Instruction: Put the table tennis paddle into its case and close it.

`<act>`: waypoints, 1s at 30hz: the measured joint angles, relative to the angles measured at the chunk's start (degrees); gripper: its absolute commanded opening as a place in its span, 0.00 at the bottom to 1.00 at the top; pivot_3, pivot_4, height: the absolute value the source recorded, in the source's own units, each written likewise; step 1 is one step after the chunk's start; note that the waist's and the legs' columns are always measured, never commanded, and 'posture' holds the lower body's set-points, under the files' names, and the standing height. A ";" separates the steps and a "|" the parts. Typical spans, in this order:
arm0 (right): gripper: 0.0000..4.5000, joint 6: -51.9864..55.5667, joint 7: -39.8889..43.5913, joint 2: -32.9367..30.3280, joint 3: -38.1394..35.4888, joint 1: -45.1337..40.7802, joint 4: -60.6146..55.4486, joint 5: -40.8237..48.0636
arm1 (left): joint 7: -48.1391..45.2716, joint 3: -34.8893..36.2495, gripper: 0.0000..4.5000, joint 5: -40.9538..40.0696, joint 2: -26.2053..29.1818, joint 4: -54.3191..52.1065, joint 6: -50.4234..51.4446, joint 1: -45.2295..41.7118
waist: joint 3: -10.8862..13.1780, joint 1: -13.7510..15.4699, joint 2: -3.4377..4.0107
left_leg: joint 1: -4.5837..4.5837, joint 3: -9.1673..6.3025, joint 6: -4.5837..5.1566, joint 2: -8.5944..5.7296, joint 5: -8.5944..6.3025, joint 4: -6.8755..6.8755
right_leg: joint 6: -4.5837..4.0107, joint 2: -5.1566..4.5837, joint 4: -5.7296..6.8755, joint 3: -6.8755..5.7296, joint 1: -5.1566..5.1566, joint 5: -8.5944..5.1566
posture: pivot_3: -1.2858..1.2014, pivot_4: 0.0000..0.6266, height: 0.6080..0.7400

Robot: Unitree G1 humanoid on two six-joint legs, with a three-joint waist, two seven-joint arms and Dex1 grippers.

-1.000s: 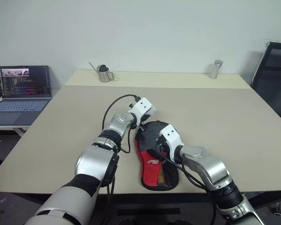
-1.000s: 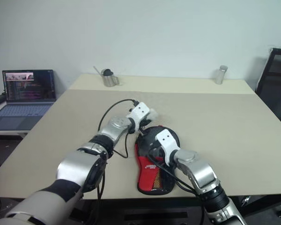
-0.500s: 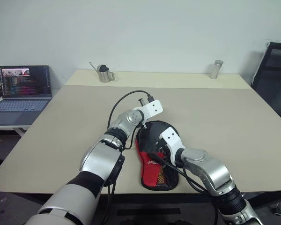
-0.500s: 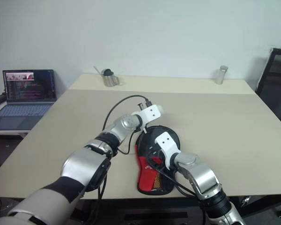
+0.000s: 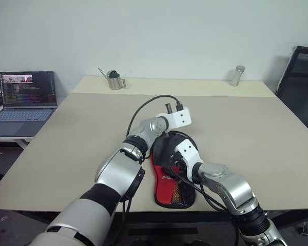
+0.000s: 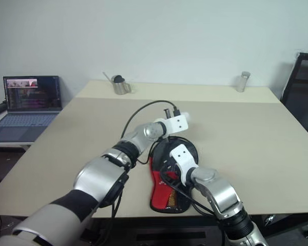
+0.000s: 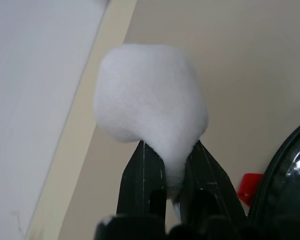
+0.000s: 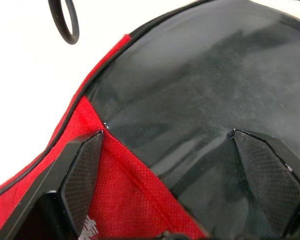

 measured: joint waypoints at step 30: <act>1.00 -0.06 0.08 1.32 0.22 -1.19 2.04 -0.01 | -11.02 -1.31 1.00 -0.50 1.24 -0.36 -4.59 3.32 | -0.12 -0.26 0.09 | 0.04 0.03 0.01 0.07 0.00 -0.01 | 0.00 0.00 0.03 0.02 -0.01 0.00 | 0.52 0.24 1.00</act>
